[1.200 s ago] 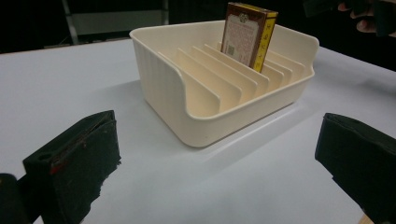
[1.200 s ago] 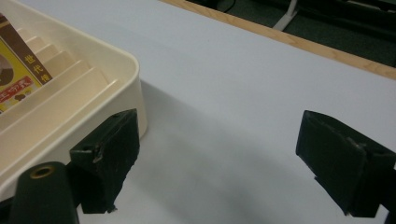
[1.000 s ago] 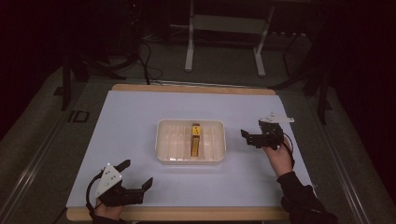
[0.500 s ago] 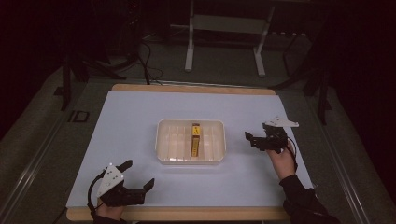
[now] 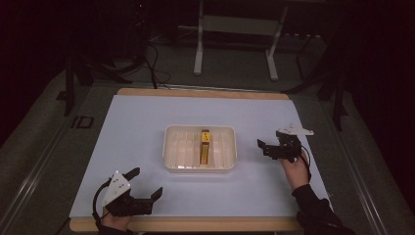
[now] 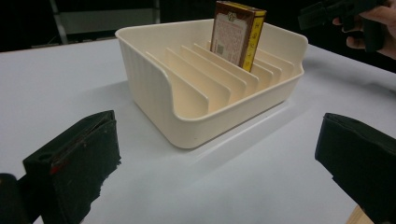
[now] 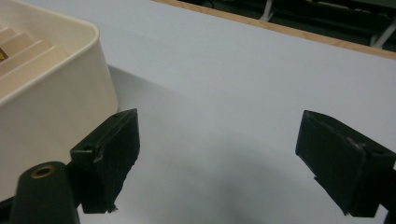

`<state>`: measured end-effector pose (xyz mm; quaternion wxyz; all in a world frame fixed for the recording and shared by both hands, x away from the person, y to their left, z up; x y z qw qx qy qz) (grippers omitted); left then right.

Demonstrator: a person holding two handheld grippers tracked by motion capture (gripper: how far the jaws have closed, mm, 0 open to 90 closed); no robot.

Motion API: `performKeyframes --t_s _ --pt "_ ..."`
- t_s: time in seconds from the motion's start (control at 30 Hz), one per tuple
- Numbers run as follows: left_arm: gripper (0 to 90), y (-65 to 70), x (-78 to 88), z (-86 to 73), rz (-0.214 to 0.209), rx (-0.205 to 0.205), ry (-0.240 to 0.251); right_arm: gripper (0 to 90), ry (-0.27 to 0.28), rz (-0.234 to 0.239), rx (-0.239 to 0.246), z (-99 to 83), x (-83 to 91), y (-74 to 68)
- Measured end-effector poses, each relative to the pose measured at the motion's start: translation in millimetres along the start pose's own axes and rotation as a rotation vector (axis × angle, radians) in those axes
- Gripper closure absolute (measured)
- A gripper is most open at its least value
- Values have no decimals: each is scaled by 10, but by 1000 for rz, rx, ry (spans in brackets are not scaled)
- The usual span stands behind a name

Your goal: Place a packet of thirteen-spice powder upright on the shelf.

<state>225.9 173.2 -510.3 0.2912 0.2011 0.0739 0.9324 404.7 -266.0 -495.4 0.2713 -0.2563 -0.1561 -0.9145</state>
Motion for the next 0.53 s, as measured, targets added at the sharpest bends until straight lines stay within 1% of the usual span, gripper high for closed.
performKeyframes --t_s 0.17,0.2,0.27,0.33,0.4,0.53 --pt "0 1 -2 0 -1 0 0 135 1 2 7 -4 -8 -6" --pt "0 1 -2 0 -1 0 -1 136 5 -4 11 -2 -7 -6" --pt "0 -1 -4 0 -1 0 -1 135 12 3 9 3 -2 -5" --pt "0 -2 -7 0 -2 0 -2 135 11 -2 10 2 -1 1" --pt "0 -2 -7 0 -3 1 -2 136 10 6 3 -4 -8 7" --pt "0 0 -3 -1 -3 1 -1 138 10 11 6 -2 -8 10"
Point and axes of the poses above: each handheld gripper's, and its own axes: x roughly backward along the jaws, z roughly out of its top, y roughly to its right, the point moved 4 cm from there along -x, roughly forward along the jaws, and after that the axes turned 10 degrees about x, right-handed, at the moved point
